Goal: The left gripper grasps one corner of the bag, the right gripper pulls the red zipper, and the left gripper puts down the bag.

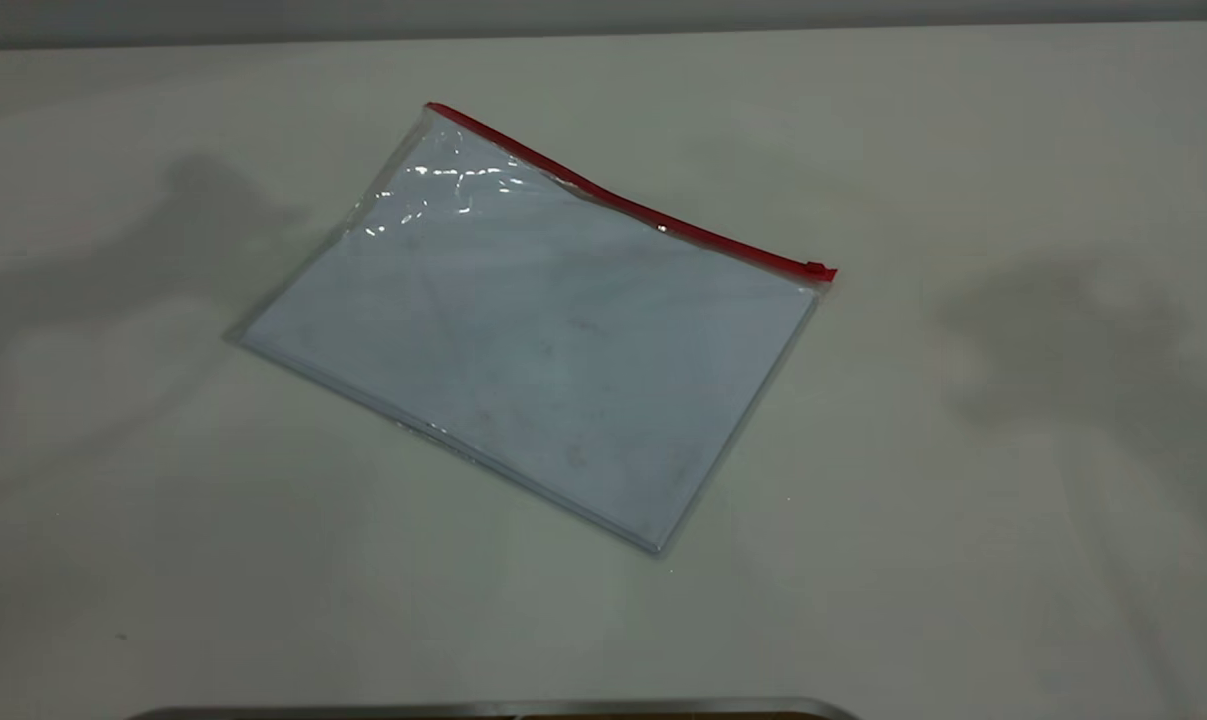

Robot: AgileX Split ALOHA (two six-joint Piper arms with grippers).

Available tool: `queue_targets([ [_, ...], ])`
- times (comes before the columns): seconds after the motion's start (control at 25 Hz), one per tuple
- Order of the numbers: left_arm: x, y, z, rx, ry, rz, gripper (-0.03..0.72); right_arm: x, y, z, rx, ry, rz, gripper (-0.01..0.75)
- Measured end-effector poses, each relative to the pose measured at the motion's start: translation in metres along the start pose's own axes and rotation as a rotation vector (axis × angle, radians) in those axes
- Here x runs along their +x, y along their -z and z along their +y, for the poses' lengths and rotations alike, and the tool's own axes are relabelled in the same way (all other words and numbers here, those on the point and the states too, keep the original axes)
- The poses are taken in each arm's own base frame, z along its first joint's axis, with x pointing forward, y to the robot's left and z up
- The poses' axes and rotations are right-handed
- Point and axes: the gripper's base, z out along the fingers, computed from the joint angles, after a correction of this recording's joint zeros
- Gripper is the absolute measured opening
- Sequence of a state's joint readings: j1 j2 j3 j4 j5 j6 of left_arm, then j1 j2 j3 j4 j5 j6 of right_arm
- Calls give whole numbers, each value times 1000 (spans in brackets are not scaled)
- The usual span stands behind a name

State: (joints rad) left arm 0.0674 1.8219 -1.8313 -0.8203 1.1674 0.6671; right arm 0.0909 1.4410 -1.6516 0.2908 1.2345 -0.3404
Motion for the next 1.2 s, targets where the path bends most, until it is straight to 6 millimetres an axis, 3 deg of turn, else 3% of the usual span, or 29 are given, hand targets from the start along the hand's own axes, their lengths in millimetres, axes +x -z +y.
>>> queue_targets([
  [0.24,1,39,-35,-178,23,14,451,64,20,20,7,-12,59,360],
  [0.4,5,58,-58,-295,28,22,451,114,17,28,24,-72,139,360],
  [0.52,18,65,-72,-359,39,54,451,155,14,34,52,-123,195,360],
  [0.64,46,66,-78,-405,81,121,448,199,6,38,95,-184,266,360],
  [0.88,125,55,-82,-433,166,304,445,270,-2,43,208,-285,279,360],
  [1.2,228,45,-97,-438,282,464,445,291,11,49,270,-258,61,360],
])
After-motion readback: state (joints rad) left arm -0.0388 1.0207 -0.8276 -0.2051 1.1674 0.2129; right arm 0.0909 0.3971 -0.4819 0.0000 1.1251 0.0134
